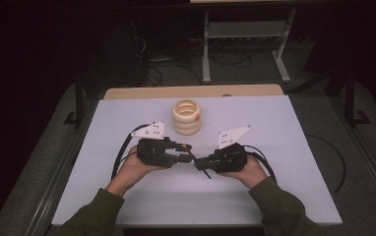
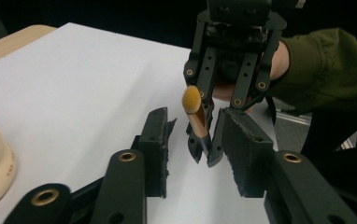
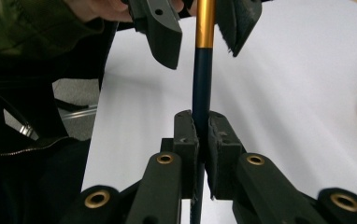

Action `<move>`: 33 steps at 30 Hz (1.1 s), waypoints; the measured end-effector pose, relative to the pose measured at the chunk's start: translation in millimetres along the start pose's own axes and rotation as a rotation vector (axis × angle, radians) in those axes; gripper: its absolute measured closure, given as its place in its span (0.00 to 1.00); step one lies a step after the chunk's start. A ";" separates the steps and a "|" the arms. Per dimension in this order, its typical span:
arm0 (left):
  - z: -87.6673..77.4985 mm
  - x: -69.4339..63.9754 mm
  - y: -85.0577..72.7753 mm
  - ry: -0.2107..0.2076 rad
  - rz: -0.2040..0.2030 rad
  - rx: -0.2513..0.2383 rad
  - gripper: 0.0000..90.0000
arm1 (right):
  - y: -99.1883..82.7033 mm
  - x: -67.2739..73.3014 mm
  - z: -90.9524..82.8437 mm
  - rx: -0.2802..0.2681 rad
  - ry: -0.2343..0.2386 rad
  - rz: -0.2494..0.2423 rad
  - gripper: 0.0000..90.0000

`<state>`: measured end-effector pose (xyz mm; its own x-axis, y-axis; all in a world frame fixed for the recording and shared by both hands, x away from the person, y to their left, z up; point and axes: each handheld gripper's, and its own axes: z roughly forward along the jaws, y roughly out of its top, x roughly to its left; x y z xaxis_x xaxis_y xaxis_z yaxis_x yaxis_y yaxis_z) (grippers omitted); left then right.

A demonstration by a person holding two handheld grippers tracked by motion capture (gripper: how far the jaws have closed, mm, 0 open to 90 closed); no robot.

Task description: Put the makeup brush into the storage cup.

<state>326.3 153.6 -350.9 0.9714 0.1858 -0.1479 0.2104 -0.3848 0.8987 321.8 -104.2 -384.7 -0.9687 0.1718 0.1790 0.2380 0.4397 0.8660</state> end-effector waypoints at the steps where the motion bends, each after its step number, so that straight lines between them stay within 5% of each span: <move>1: 1.1 0.4 -0.3 -0.001 -0.007 -0.008 0.71 | 0.1 0.0 0.0 -0.005 0.002 0.001 0.92; 20: 5.5 2.0 3.1 -0.009 -0.038 -0.029 0.87 | 0.5 -0.8 4.6 -0.030 -0.004 -0.001 0.92; 33: 6.1 3.9 3.4 -0.051 -0.075 -0.032 0.93 | 0.7 -0.4 6.5 -0.026 -0.011 -0.012 0.90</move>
<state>331.4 147.5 -351.0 0.9575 0.1663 -0.2357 0.2802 -0.3421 0.8969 322.8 -98.3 -387.1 -0.9706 0.1764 0.1636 0.2245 0.4191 0.8798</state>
